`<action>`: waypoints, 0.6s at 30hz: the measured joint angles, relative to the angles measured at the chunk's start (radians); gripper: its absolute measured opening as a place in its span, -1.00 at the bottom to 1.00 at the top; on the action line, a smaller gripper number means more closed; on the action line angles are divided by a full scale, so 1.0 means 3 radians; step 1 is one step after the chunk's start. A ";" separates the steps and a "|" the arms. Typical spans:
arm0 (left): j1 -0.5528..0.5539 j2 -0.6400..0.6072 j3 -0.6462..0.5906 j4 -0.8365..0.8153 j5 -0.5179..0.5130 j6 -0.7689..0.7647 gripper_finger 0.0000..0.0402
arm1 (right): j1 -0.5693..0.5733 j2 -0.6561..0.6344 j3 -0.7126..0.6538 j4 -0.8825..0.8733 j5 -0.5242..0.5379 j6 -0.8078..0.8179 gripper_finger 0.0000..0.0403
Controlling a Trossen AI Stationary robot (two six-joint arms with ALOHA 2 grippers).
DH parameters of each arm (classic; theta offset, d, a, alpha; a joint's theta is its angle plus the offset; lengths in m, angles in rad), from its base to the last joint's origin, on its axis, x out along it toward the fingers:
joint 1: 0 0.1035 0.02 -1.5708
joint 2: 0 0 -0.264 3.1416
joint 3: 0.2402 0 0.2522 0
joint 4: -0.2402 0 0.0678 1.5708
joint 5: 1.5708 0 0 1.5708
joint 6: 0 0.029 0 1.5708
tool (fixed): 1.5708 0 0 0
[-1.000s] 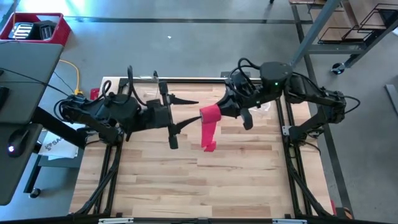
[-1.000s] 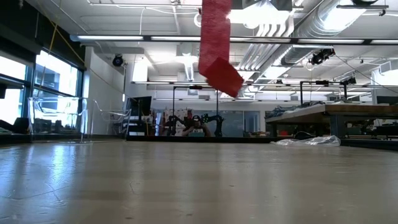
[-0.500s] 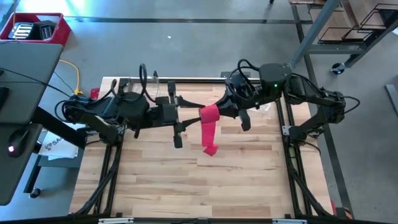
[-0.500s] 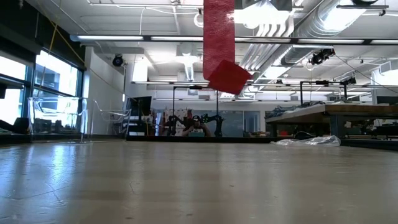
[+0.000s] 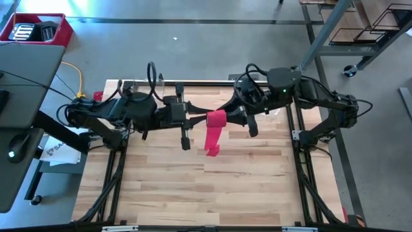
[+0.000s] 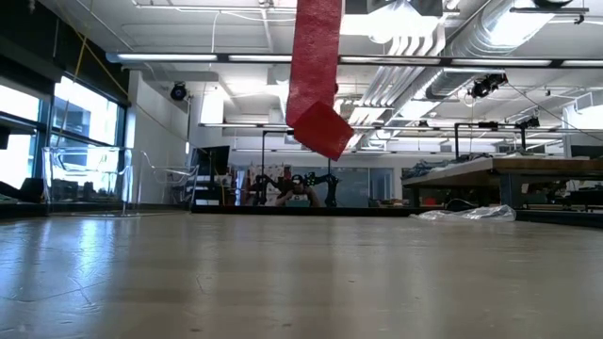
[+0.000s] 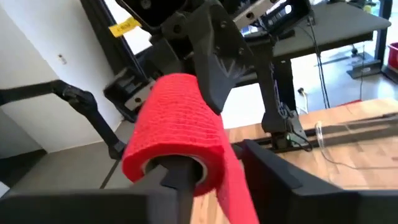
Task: Roll bandage
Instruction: Roll the red bandage
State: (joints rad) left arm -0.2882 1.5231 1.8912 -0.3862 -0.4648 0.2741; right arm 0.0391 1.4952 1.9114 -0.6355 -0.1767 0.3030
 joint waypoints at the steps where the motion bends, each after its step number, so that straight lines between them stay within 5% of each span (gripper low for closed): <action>1: -0.0010 -0.0010 0.0000 -0.0019 -0.0044 -0.0001 -0.93 | -0.0003 -0.0017 0.0000 -0.0043 0.0008 -0.0030 -0.28; 10: -0.0024 -0.0004 0.0017 -0.0387 -0.0275 -0.0513 -0.93 | 0.0010 -0.0298 -0.0011 -0.1320 0.0426 0.0030 -0.16; 18: 0.0074 0.0303 0.0023 -0.0328 0.0128 -0.1005 -0.93 | 0.0531 -0.0489 -0.0048 -0.2269 0.0436 0.0330 -0.23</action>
State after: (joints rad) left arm -0.2660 1.6139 1.8980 -0.4847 -0.4265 -0.0273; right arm 0.1984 1.3484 1.8969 -1.3161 -0.0459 0.4019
